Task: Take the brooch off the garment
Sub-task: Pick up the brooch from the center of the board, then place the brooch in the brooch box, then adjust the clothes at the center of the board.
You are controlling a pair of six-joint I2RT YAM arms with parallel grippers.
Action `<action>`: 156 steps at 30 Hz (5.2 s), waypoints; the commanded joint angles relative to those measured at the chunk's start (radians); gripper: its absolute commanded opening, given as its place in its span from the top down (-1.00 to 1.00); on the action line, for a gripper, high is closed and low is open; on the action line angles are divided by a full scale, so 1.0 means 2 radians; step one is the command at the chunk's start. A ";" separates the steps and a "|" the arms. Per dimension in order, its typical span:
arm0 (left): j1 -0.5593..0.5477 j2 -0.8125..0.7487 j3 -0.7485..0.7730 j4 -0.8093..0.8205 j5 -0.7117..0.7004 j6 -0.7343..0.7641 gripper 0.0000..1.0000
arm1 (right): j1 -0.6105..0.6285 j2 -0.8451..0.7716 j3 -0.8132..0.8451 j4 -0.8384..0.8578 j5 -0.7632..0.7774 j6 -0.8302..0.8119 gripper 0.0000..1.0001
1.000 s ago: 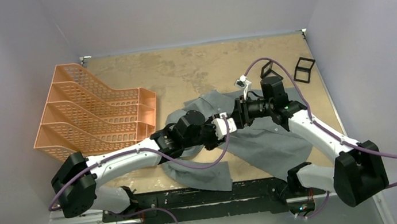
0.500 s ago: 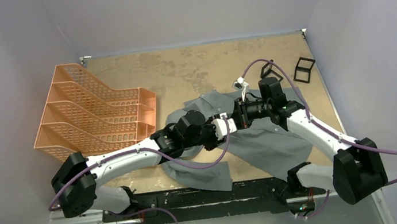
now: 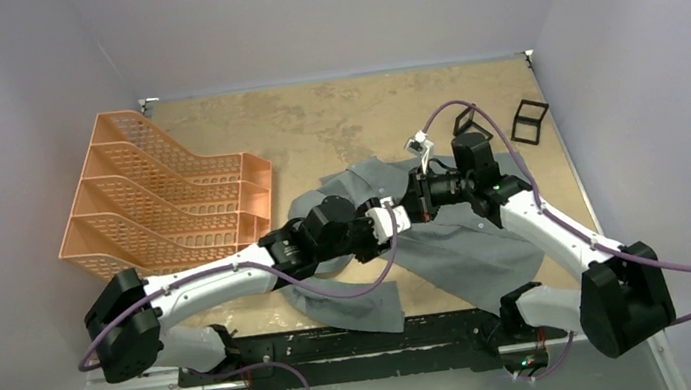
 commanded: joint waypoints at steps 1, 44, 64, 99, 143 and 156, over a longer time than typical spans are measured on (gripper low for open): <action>0.002 -0.048 -0.019 0.044 -0.094 -0.032 0.00 | -0.003 -0.018 -0.001 0.025 -0.007 0.026 1.00; 0.003 -0.200 -0.248 0.150 -0.288 -0.255 -0.50 | -0.300 0.104 -0.092 0.396 0.355 0.296 1.00; 0.003 -0.184 -0.236 0.131 -0.283 -0.253 -0.50 | -0.309 0.301 0.032 0.441 0.354 0.343 1.00; 0.003 -0.184 -0.234 0.124 -0.269 -0.254 -0.50 | -0.309 0.371 0.081 0.412 0.361 0.336 0.59; 0.044 -0.151 -0.224 0.103 -0.276 -0.364 -0.52 | -0.013 0.082 0.091 0.151 0.357 -0.028 -0.69; 0.089 -0.144 -0.186 0.063 -0.227 -0.395 -0.52 | 0.042 0.133 0.011 0.211 0.330 -0.046 -0.13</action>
